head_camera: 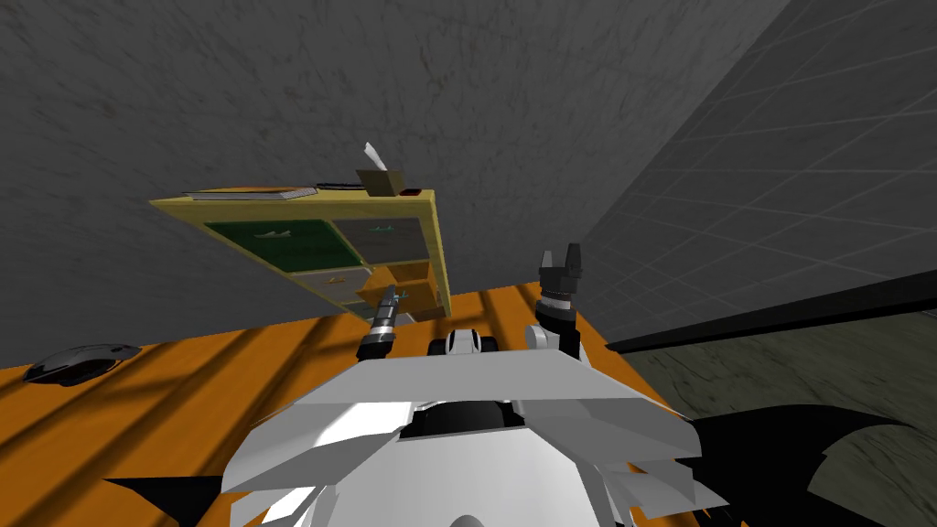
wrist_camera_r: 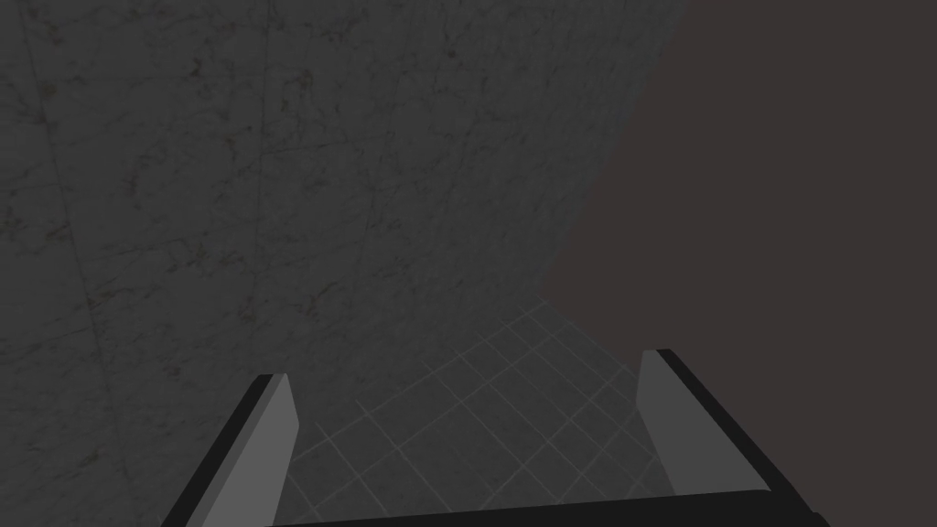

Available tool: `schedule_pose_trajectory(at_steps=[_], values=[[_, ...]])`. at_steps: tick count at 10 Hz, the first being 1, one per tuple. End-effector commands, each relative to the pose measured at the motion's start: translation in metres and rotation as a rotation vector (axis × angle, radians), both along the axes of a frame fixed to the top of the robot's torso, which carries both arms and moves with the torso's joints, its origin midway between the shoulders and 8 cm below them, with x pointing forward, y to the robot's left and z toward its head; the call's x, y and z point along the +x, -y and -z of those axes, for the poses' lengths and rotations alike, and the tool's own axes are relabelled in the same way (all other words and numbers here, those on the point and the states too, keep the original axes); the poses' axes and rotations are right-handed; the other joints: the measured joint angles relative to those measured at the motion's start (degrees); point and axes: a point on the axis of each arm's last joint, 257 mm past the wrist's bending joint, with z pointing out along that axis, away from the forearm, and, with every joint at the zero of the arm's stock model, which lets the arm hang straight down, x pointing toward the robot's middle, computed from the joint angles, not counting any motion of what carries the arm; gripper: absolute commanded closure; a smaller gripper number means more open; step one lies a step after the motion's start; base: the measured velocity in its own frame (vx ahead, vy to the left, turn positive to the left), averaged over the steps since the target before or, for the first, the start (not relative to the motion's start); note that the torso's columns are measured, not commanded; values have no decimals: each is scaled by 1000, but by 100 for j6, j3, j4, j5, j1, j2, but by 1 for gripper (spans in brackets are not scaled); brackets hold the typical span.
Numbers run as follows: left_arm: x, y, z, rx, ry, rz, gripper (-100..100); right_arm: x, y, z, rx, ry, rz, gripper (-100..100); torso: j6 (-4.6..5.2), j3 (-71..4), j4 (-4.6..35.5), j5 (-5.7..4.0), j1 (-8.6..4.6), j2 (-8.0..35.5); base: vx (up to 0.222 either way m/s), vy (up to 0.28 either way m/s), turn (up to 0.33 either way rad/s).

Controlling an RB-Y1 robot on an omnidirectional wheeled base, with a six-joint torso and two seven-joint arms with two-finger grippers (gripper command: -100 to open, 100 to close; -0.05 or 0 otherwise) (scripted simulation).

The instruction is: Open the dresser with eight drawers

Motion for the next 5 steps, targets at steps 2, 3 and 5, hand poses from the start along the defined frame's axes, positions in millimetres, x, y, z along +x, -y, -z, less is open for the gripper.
schedule_pose_trajectory(at_steps=[2, 3, 5], values=[[-1, 0, 3, -2, -9, -2, 0, 0, 0, 0, 0, 0, 0, 0, 4, -9, -13, 11, 8, -16, 0, 0, 0], [-1, -1, 5, -2, -11, -2, 0, 0, 0, 0, 0, 0, 0, 0, 4, -12, -17, 13, 11, -23, 0, 0, 0], [-1, -1, 6, -3, -15, -3, 0, 0, 0, 0, 0, 0, 0, 0, 4, -15, -22, 17, 14, -30, 0, 0, 0]])
